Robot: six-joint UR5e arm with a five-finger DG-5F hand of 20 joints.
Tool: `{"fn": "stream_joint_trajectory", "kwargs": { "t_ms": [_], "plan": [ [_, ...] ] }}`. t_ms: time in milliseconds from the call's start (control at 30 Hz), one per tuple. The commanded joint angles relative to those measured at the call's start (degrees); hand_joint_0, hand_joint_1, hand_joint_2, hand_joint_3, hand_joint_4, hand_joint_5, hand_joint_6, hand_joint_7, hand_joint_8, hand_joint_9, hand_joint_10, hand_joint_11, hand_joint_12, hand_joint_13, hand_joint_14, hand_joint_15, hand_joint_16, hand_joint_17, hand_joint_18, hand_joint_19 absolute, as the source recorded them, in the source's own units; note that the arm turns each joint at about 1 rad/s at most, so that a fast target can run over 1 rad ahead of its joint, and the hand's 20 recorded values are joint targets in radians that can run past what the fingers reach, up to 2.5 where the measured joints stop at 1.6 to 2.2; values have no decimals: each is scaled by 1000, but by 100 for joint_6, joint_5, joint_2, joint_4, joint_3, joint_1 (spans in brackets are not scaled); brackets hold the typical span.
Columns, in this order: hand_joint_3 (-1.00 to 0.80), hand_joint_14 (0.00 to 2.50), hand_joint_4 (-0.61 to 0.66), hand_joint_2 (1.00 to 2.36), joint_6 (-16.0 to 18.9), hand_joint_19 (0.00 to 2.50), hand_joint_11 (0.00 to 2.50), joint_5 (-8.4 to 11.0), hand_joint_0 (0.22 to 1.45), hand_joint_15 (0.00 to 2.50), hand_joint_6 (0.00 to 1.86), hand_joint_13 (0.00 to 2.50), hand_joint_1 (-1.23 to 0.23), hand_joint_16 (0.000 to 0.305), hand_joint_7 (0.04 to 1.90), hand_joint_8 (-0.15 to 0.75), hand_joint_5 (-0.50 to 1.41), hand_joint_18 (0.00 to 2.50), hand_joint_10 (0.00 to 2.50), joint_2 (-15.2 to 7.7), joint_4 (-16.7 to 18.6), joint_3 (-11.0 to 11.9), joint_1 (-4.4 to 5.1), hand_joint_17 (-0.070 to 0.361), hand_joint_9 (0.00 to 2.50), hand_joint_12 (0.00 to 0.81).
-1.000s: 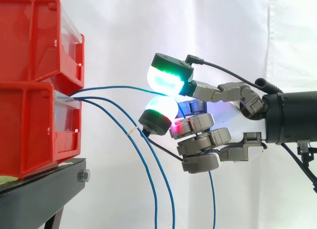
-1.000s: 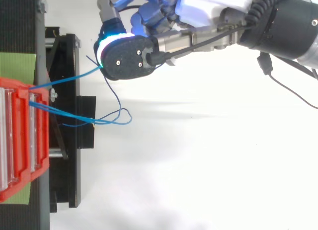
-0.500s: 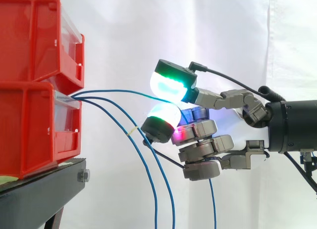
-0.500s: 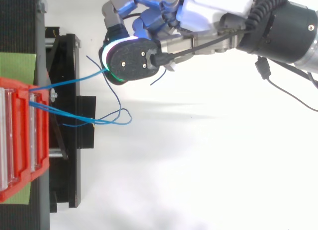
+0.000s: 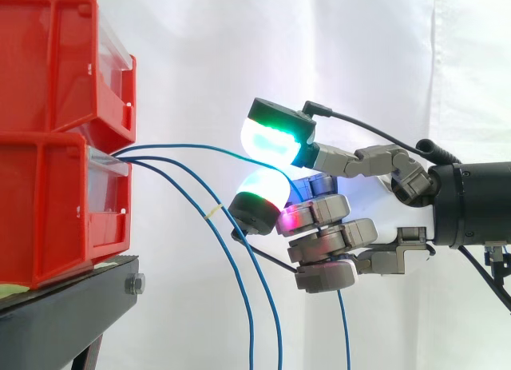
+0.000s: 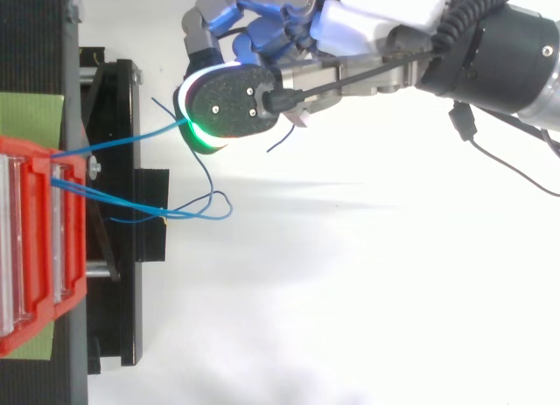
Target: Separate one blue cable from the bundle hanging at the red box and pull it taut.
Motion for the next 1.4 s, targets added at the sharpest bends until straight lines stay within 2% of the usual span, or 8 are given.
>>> {"fn": "stream_joint_trajectory", "kwargs": {
  "t_ms": [0, 433, 633, 867, 1033, 1100, 1233, 1367],
  "plan": [
    [-500, 2399, 183, 1000, -1, 1477, 1576, 0, 568, 1167, 968, 910, -537, 37, 1204, 267, -234, 1058, 1357, -1, 3, 0, 5, 84, 729, 315],
    [-500, 2407, 184, 1000, -10, 1466, 1520, 0, 544, 1155, 965, 920, -715, 40, 1190, 275, -230, 1073, 1431, 8, 20, 0, 5, 89, 733, 322],
    [-500, 2372, 166, 1000, -10, 1486, 1598, 0, 655, 1183, 958, 930, -593, 36, 1273, 263, -216, 1062, 1345, -1, 20, 0, 14, 80, 773, 308],
    [-246, 2407, 109, 1021, -19, 1514, 1656, 0, 652, 1183, 953, 912, -682, 36, 1366, 265, -200, 1063, 1268, -1, 20, 0, 14, 80, 797, 309],
    [-174, 2381, 52, 1025, -19, 1500, 1683, -9, 654, 1194, 952, 910, -699, 36, 1396, 258, -195, 1065, 1231, -1, 20, 0, 23, 81, 802, 310],
    [-186, 2349, 27, 1024, -19, 1504, 1713, 0, 662, 1224, 953, 910, -705, 37, 1377, 256, -196, 1055, 1196, -1, 29, 0, 23, 83, 803, 310],
    [-500, 2351, 82, 1000, -19, 1512, 1712, -9, 593, 1198, 936, 901, -606, 37, 1284, 257, -195, 1041, 1151, -1, 29, 0, 23, 82, 806, 307],
    [-500, 2415, 118, 1000, -19, 1500, 1660, -9, 540, 1152, 930, 911, -445, 39, 1261, 271, -191, 1070, 1191, 8, 29, 0, 23, 88, 824, 323]
  ]
}}
